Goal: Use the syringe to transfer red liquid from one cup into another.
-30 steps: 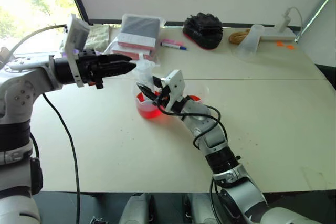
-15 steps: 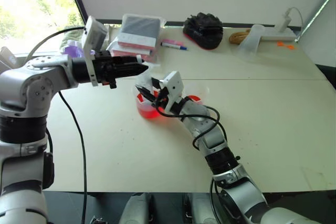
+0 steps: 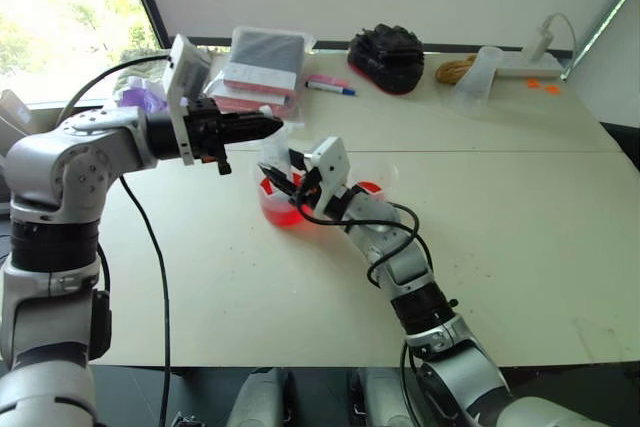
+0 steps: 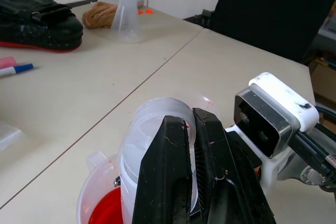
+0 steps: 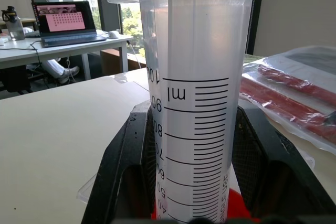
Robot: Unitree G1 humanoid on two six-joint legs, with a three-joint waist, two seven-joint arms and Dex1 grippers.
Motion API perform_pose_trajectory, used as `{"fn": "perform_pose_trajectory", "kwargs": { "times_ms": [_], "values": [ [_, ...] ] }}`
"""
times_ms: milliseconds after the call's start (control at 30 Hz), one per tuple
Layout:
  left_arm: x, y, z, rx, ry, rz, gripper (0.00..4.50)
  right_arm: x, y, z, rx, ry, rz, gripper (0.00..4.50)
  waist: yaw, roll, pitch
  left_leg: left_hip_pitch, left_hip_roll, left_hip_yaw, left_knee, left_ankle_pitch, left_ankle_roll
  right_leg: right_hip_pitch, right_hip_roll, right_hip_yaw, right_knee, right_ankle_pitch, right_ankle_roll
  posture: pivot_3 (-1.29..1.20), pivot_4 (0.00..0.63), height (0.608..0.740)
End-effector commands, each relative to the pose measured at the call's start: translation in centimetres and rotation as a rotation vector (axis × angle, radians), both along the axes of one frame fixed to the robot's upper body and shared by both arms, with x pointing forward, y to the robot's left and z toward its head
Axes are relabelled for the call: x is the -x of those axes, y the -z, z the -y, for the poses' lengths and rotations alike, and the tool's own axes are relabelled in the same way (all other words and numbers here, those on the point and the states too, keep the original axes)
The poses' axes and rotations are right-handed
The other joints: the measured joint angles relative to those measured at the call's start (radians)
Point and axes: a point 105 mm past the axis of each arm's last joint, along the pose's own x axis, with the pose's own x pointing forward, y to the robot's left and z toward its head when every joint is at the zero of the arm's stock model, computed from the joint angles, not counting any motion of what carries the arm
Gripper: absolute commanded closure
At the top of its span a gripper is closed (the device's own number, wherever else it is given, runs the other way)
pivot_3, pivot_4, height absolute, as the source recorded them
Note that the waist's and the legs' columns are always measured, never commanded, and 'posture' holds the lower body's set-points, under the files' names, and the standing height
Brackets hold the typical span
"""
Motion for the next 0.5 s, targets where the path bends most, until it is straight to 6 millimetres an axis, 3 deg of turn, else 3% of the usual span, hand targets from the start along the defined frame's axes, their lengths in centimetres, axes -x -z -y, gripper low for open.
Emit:
{"fn": "perform_pose_trajectory", "kwargs": {
  "times_ms": [33,500],
  "values": [
    [0.4,-0.7,0.2,-0.013,0.008,0.037,4.48,0.9,-1.7,-0.5,-0.032,-0.028,0.058,3.13,0.000,0.000,0.000,0.000,0.000,0.000,0.000,0.000,0.000,0.000,0.000,0.000,0.000,0.000,0.000,0.00,0.150,0.740],
    [0.2,-3.7,0.1,0.040,0.011,0.113,4.48,1.0,-1.5,-0.7,-0.033,-0.045,0.037,3.13,0.001,0.000,0.000,0.000,0.000,0.000,0.000,0.000,0.000,0.000,0.000,0.000,0.000,0.000,0.000,0.00,0.150,0.740]
  ]
}}
